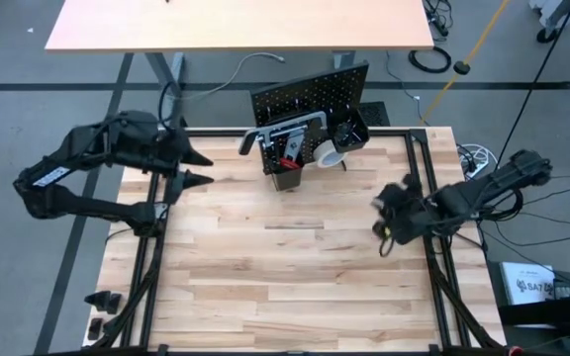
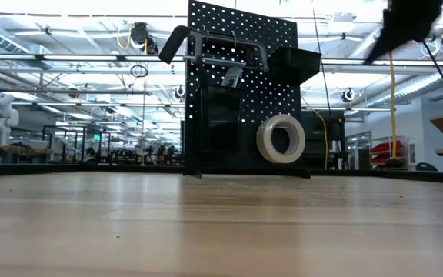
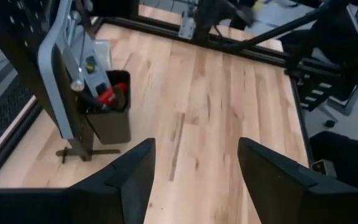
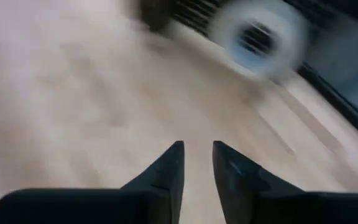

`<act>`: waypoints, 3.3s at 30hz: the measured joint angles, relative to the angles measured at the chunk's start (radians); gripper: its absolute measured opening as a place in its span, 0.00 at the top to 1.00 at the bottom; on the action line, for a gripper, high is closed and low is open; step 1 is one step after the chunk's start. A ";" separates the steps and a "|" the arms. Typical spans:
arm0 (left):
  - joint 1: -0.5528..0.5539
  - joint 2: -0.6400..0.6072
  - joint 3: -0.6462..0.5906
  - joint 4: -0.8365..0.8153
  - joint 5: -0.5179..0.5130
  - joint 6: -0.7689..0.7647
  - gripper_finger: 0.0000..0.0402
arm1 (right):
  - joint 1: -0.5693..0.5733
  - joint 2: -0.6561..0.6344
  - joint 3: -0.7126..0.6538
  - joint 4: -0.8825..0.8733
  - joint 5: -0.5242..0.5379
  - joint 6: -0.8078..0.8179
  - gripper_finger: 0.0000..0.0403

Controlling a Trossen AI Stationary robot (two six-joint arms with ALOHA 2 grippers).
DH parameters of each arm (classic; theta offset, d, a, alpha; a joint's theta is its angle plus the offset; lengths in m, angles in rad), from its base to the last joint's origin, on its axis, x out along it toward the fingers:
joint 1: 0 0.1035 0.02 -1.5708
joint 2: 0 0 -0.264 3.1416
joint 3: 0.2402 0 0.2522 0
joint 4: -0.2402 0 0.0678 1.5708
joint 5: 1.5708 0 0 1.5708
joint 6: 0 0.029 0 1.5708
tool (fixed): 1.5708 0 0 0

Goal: Hang tools onto peg board
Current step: Adjust the pegboard

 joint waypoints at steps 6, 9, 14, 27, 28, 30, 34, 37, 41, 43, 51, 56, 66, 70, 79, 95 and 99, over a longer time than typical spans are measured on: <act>-0.009 -0.016 -0.045 0.017 -0.015 0.000 0.43 | -0.092 -0.176 -0.234 -0.103 0.107 0.334 0.89; -0.009 -0.015 -0.045 0.018 -0.015 0.002 0.43 | -0.140 -0.313 -0.376 0.045 0.179 0.337 0.97; -0.009 -0.015 -0.045 0.018 -0.015 0.003 0.43 | -0.239 -0.541 -0.561 0.467 0.204 0.045 1.00; -0.009 -0.015 -0.045 0.071 -0.016 0.003 0.43 | -0.808 -0.638 -0.748 0.883 -0.238 -0.195 1.00; -0.009 -0.015 -0.045 0.071 -0.016 0.003 0.43 | -0.847 -0.614 -0.758 0.896 -0.277 -0.184 1.00; -0.009 -0.015 -0.045 0.071 -0.016 0.003 0.43 | -0.914 -0.555 -0.778 0.934 -0.341 -0.156 1.00; -0.009 -0.015 -0.045 0.070 -0.016 0.003 0.43 | -0.991 -0.397 -0.819 1.074 -0.430 -0.138 1.00; -0.009 -0.015 -0.045 0.068 -0.016 0.003 0.43 | -1.015 -0.264 -0.827 1.203 -0.450 -0.143 1.00; -0.009 -0.015 -0.045 0.067 -0.016 0.002 0.43 | -1.037 -0.076 -0.827 1.379 -0.492 -0.167 1.00; -0.009 -0.015 -0.045 0.066 -0.016 0.001 0.43 | -1.047 0.017 -0.826 1.451 -0.493 -0.167 1.00; -0.009 -0.015 -0.045 0.055 -0.016 0.000 0.43 | -1.076 0.350 -0.785 1.653 -0.486 -0.169 1.00; -0.009 -0.015 -0.045 0.045 -0.016 -0.001 0.43 | -1.075 0.489 -0.711 1.694 -0.464 -0.207 1.00; -0.009 -0.015 -0.045 0.022 -0.016 -0.024 0.43 | -1.073 0.643 -0.686 1.863 -0.436 -0.225 1.00; -0.009 -0.015 -0.045 0.022 -0.016 -0.024 0.43 | -1.056 0.665 -0.671 1.870 -0.439 -0.227 1.00; -0.009 -0.015 -0.045 0.022 -0.016 -0.024 0.43 | -0.998 0.666 -0.662 1.864 -0.454 -0.223 1.00; -0.009 -0.015 -0.045 0.022 -0.016 -0.024 0.43 | -0.905 0.665 -0.662 1.846 -0.447 -0.185 1.00; -0.009 -0.015 -0.045 0.022 -0.016 -0.024 0.43 | -0.872 0.665 -0.662 1.838 -0.447 -0.171 1.00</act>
